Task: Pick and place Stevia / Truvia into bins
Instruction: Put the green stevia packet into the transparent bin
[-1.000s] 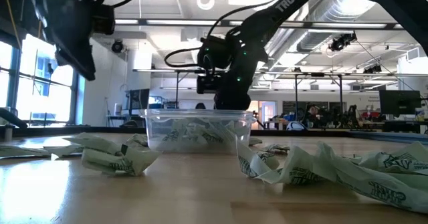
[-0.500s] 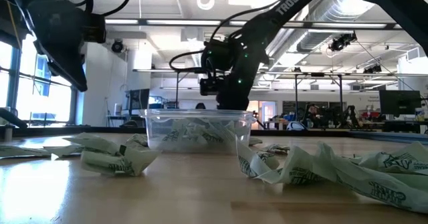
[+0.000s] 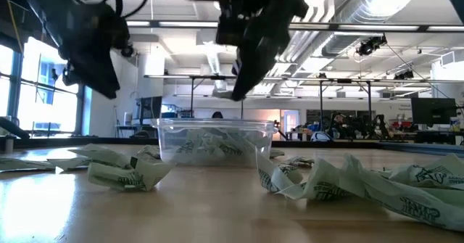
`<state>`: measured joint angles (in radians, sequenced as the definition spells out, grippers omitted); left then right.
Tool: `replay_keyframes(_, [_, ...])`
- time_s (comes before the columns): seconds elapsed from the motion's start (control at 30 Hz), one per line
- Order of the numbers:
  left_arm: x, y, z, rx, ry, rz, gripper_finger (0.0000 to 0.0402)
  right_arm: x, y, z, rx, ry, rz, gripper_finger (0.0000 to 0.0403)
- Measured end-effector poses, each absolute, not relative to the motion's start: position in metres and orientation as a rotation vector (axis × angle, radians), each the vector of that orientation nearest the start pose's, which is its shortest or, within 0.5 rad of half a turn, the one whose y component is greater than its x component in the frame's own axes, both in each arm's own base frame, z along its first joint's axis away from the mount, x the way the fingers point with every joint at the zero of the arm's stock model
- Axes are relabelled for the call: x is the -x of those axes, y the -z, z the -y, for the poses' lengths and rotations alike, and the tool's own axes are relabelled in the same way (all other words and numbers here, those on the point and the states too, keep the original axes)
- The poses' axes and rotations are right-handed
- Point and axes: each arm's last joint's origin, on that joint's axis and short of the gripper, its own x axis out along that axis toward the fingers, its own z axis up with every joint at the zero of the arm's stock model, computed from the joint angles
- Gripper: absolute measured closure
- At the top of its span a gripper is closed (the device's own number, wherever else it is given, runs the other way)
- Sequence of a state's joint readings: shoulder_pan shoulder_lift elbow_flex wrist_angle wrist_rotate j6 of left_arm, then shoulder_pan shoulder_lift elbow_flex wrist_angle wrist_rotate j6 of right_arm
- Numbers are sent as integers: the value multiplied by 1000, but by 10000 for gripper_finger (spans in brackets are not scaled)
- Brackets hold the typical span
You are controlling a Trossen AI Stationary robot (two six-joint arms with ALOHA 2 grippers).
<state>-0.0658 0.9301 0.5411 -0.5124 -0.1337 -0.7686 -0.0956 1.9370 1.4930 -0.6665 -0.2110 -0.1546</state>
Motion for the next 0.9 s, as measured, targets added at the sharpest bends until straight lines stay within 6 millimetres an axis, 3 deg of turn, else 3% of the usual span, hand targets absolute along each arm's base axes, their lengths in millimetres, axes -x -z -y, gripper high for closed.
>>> replay_keyframes(0.17, [-194,-185,9,510,-370,-858,243,-412,-196,2,-81,-305,-1082,391])
replay_keyframes(0.27, [-212,-178,10,477,-326,-814,243,-417,-185,-8,-78,-332,-1086,369])
replay_keyframes(0.53, [-232,-151,12,406,-265,-878,243,-409,-188,-20,-69,-281,-1162,196])
replay_keyframes(0.67, [-234,-145,13,359,-248,-902,243,-403,-206,-20,10,-189,-1136,109])
replay_keyframes(0.9, [-234,-143,12,290,-237,-916,243,-386,-227,-13,107,-49,-1185,11])
